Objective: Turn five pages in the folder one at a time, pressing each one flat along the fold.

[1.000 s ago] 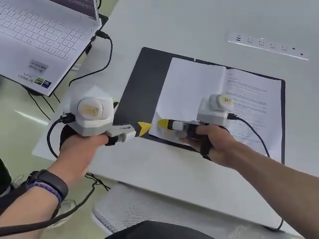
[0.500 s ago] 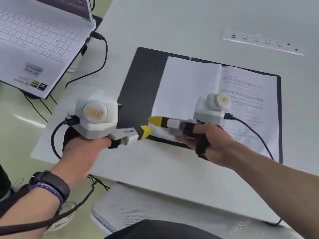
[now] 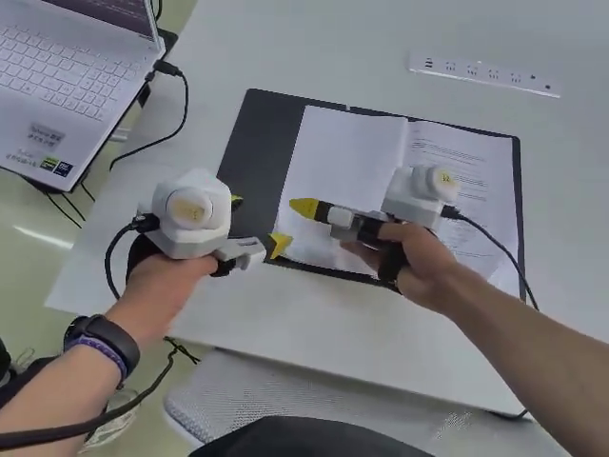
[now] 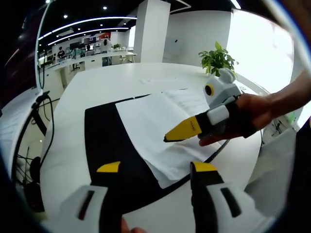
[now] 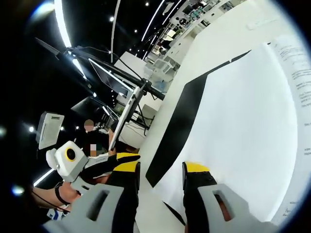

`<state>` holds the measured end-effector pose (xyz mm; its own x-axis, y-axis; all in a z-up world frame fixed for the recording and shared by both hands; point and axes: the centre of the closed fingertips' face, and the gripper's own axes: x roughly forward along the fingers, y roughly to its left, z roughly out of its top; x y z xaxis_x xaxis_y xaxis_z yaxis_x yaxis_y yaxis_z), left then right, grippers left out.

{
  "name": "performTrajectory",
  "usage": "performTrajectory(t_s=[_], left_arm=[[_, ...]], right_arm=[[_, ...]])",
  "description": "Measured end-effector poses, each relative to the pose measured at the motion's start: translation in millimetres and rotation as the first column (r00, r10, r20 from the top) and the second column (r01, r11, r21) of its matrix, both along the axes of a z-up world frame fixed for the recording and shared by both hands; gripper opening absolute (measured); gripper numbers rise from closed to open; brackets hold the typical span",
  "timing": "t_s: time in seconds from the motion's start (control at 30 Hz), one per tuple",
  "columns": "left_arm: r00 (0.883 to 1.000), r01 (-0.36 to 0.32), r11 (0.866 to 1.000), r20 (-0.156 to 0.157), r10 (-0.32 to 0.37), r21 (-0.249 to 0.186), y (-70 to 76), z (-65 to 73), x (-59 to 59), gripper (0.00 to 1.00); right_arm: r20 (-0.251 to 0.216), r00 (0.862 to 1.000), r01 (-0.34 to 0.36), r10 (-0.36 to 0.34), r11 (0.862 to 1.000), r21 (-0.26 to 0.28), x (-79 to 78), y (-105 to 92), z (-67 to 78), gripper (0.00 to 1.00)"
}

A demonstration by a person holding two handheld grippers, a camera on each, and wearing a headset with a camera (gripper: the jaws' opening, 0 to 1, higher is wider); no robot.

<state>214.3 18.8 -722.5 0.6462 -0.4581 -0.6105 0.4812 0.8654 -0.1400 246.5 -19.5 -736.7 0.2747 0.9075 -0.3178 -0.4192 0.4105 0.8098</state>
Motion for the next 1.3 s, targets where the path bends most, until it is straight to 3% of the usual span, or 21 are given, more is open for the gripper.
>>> performTrajectory(t_s=[0.13,0.4,0.63,0.87,1.17,1.3], left_arm=[[1.0,0.021,1.0,0.004,-0.021,0.002,-7.7,-1.6,7.1,0.5],[0.998,0.064,0.997,-0.005,-0.064,0.031,-18.7,-15.7,16.4,0.36],[0.995,0.097,0.995,-0.031,-0.096,0.034,-23.3,-29.2,12.3,0.24],[0.994,0.098,0.995,-0.048,-0.097,0.02,-23.7,-38.5,9.4,0.13],[0.992,0.092,0.995,-0.094,-0.089,0.03,-19.7,-52.5,2.9,0.0],[0.99,0.101,0.994,-0.104,-0.097,0.037,-22.7,-54.9,0.7,0.0]], right_arm=[[0.013,0.999,0.039,-0.039,0.999,-0.007,1.9,-14.4,9.3,0.31],[0.015,0.996,0.084,-0.084,0.996,-0.035,-5.7,-43.2,10.3,0.3],[0.039,0.996,0.085,-0.082,0.993,-0.077,-8.3,-68.2,8.7,0.3],[0.062,0.987,0.153,-0.147,0.983,-0.098,3.3,-93.5,7.9,0.26],[0.072,0.982,0.182,-0.175,0.978,-0.098,14.2,-104.8,5.4,0.25],[0.091,0.984,0.163,-0.152,0.979,-0.125,14.8,-108.7,-0.3,0.22]])
